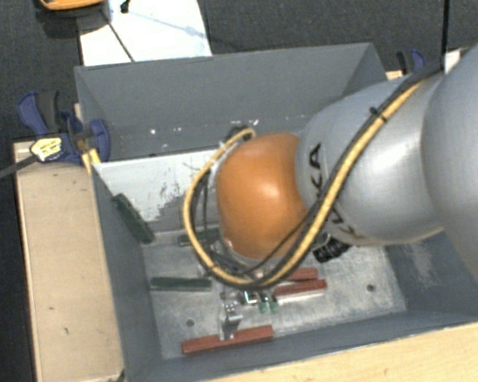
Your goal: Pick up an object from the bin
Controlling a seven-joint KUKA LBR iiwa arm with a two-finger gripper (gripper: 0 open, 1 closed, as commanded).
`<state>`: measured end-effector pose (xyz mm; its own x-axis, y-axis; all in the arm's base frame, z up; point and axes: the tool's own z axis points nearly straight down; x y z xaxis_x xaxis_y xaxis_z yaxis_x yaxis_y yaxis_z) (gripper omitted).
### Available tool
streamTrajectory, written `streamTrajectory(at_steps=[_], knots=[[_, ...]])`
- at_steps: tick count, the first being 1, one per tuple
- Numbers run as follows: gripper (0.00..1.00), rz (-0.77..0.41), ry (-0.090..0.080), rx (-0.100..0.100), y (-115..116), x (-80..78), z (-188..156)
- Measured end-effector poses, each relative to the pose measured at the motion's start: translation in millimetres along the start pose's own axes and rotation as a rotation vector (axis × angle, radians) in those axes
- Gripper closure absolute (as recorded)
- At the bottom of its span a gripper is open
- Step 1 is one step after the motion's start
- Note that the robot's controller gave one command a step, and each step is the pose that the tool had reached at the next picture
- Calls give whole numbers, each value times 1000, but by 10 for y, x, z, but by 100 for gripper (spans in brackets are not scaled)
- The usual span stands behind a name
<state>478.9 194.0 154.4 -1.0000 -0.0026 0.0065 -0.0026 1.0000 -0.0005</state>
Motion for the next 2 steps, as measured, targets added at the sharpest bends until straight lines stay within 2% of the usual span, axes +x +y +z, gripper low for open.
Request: streamTrajectory(at_steps=[2], knots=[[0, 0, -10, -3, -9, -55, -23]])
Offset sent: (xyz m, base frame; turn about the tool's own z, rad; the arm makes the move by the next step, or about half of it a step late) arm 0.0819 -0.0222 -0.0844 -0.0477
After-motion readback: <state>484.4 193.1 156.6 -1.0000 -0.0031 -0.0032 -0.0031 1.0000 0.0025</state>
